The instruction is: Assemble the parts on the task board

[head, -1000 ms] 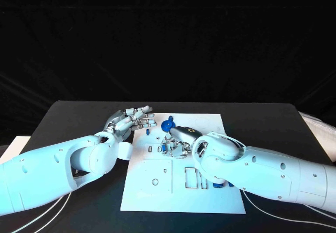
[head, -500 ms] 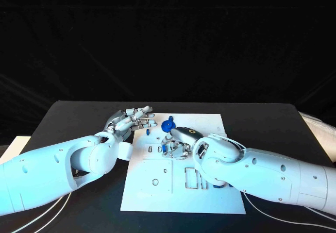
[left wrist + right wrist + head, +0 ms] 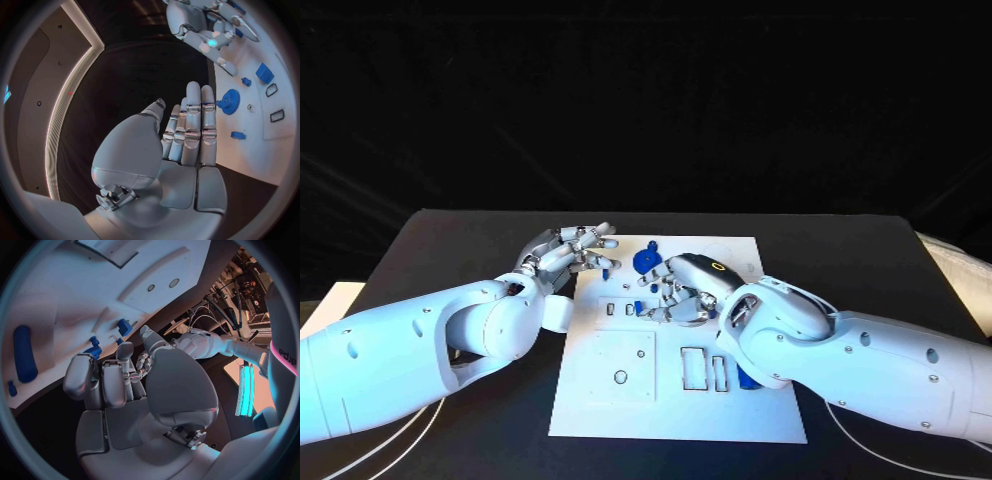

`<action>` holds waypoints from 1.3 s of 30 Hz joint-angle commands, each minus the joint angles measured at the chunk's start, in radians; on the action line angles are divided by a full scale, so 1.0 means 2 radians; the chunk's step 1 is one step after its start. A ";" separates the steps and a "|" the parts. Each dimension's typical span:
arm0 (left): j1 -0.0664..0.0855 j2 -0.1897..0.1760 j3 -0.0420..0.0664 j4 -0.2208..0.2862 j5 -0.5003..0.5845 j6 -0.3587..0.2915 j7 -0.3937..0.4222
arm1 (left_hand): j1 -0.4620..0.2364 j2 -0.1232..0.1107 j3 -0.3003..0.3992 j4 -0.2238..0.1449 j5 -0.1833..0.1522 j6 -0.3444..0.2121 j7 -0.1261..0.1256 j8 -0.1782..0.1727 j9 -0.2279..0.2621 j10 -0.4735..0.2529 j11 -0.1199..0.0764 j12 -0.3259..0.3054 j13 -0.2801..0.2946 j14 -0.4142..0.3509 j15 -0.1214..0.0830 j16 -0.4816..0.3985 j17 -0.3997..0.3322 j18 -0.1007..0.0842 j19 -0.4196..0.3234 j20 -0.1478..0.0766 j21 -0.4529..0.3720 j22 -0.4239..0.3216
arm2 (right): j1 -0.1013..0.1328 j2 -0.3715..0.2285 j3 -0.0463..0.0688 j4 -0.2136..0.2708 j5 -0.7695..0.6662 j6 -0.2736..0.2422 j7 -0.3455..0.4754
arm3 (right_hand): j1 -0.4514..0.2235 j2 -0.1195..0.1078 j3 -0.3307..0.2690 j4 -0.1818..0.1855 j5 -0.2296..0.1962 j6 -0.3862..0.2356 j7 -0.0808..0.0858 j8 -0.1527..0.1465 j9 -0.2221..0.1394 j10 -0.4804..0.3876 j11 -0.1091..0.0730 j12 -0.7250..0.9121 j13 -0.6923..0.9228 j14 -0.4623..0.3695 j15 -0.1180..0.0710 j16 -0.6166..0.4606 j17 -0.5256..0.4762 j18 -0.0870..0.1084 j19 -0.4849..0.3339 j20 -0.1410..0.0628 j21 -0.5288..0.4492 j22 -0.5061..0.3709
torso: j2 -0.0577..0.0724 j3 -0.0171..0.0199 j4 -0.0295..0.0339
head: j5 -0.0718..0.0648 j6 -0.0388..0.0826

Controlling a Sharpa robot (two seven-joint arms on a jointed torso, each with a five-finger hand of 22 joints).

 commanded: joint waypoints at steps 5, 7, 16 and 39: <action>0.001 -0.007 0.000 0.006 -0.132 0.016 -0.143 | -0.015 -0.014 -0.001 0.000 0.000 0.032 -0.028 0.015 0.009 0.072 -0.041 0.140 0.104 0.069 -0.033 0.460 0.467 -0.007 0.092 -0.042 0.151 0.109 | 0.033 -0.059 0.005 0.030 0.163 0.021 0.122 | 0.027 0.021 0.002 -0.008 0.007 0.001 0.000 0.007 0.002 -0.007 -0.001 -0.004 -0.005 0.020 0.002 -0.006 -0.010 0.002 -0.001 0.000 -0.002 -0.008 | -0.004 0.0012 -0.0022 | 0.002 0.000; 0.004 -0.008 0.001 0.009 -0.171 0.031 -0.196 | -0.022 -0.013 -0.002 0.002 0.000 0.033 -0.031 0.027 0.016 0.036 -0.041 0.219 0.173 0.070 -0.035 0.525 0.547 -0.022 0.112 -0.046 0.267 0.242 | 0.046 -0.078 0.005 0.034 0.200 0.023 0.128 | 0.031 0.027 0.004 -0.009 0.006 0.003 -0.001 0.009 0.003 -0.007 -0.002 -0.005 -0.007 0.019 0.001 -0.007 -0.011 0.002 -0.002 -0.001 -0.003 -0.009 | -0.007 0.0020 -0.0031 | 0.003 -0.001; 0.037 -0.004 0.001 0.001 -0.370 0.142 -0.393 | -0.061 -0.011 -0.035 0.038 -0.018 0.041 -0.045 0.090 0.057 0.023 -0.047 0.371 0.325 0.086 -0.042 0.573 0.621 -0.037 0.121 -0.044 0.397 0.403 | 0.078 -0.134 0.005 0.033 0.288 0.023 0.131 | 0.038 0.035 0.007 -0.013 0.008 0.009 -0.002 0.013 0.004 -0.002 -0.003 0.001 -0.004 0.020 0.000 -0.006 -0.009 0.002 0.000 -0.001 -0.001 -0.006 | -0.018 0.0057 -0.0089 | 0.010 -0.004; 0.075 0.086 0.000 -0.057 -0.510 0.230 -0.533 | -0.105 0.017 -0.141 0.066 -0.030 -0.002 -0.069 0.231 0.208 0.073 -0.068 0.471 0.447 0.092 -0.060 0.583 0.639 -0.060 0.164 -0.061 0.496 0.555 | 0.082 -0.146 0.003 0.028 0.268 0.041 0.105 | 0.038 0.037 0.007 -0.014 0.015 0.014 -0.002 0.017 0.006 -0.002 -0.004 0.000 -0.007 0.020 -0.001 -0.007 -0.010 0.002 0.001 -0.002 -0.001 -0.006 | -0.024 0.0090 -0.0116 | 0.017 -0.017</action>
